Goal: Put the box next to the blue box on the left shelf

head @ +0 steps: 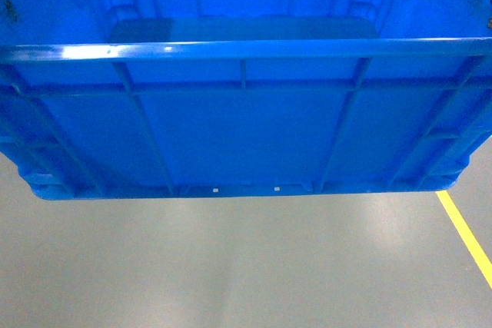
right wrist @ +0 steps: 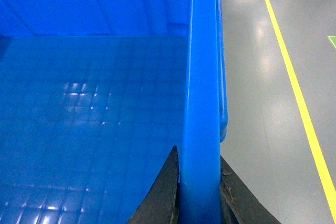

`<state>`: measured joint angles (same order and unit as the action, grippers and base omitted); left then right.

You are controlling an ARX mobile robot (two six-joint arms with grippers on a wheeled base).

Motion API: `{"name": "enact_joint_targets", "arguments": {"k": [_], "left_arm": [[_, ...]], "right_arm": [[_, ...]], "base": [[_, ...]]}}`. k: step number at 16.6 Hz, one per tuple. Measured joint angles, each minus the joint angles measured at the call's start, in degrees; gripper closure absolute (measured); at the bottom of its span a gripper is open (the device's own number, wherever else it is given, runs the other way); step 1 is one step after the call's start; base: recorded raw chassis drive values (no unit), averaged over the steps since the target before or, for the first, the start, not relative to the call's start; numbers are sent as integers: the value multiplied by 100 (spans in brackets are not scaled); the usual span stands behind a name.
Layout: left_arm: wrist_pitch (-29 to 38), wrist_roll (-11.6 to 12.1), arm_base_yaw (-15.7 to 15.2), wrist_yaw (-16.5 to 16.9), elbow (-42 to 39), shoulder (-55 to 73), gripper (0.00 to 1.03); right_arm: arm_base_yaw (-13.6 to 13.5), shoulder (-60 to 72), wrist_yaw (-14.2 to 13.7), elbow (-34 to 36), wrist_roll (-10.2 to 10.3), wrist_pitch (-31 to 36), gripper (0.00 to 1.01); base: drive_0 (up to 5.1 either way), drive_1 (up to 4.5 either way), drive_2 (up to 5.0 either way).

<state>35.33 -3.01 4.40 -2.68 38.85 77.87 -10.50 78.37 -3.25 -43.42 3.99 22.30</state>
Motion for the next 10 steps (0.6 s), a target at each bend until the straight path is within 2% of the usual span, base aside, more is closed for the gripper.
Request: {"name": "enact_joint_targets", "arguments": {"k": [10], "left_arm": [[0,-2,11,0,0,-20,93]], "right_arm": [[0,-9,-17,4,0,2,91]], "base": [[-152,-152,-152]]}}
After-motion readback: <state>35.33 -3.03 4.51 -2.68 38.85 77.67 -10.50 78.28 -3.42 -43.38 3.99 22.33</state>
